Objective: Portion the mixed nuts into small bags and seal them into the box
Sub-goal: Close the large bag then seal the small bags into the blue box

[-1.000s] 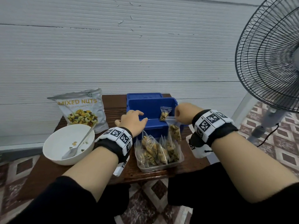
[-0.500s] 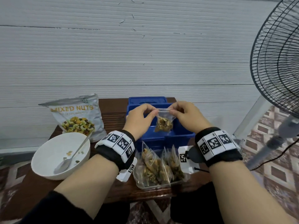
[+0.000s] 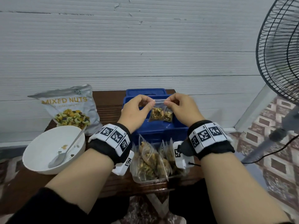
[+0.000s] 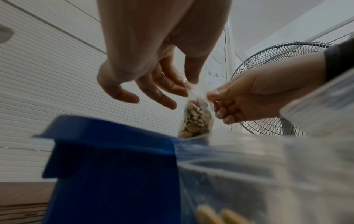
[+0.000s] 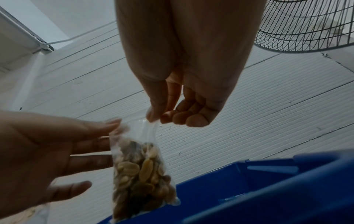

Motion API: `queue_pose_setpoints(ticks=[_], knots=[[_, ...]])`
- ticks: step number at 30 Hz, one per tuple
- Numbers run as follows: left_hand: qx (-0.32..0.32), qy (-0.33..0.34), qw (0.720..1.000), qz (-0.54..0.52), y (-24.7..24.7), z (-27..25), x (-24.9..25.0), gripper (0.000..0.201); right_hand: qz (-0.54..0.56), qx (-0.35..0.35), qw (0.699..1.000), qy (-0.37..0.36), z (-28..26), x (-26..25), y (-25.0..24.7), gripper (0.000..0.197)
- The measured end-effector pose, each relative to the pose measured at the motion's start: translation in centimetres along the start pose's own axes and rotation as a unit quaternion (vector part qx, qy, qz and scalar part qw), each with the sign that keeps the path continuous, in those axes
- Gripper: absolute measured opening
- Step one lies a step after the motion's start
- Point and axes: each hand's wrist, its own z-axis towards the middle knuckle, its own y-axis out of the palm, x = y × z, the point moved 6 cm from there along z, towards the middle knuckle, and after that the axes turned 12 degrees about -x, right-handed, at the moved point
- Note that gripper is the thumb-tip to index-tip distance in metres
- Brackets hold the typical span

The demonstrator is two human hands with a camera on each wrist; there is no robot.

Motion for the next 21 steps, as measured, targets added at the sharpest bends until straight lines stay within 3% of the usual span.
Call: queue_pose_setpoints(ticks=[6, 10, 13, 17, 21], knots=[[0.028, 0.016, 0.999, 0.044, -0.13, -0.31, 0.04, 0.018, -0.034, -0.006, 0.999, -0.013, -0.26, -0.01, 0.12, 0.009], [0.039, 0.027, 0.997, 0.053, -0.22, -0.22, 0.12, 0.021, 0.002, -0.017, 1.0, -0.021, -0.27, 0.04, 0.43, 0.009], [0.024, 0.032, 0.998, 0.05, -0.05, -0.12, 0.29, 0.018, 0.014, -0.039, 0.999, -0.032, -0.34, -0.11, 0.7, 0.01], [-0.009, 0.022, 1.0, 0.014, 0.41, -0.03, 0.28, 0.006, 0.016, -0.017, 0.998, -0.05, -0.57, -0.35, 0.08, 0.01], [0.024, 0.014, 0.999, 0.019, 0.09, -0.15, 0.18, 0.002, 0.042, -0.028, 0.998, -0.046, -0.56, -0.13, 0.3, 0.007]])
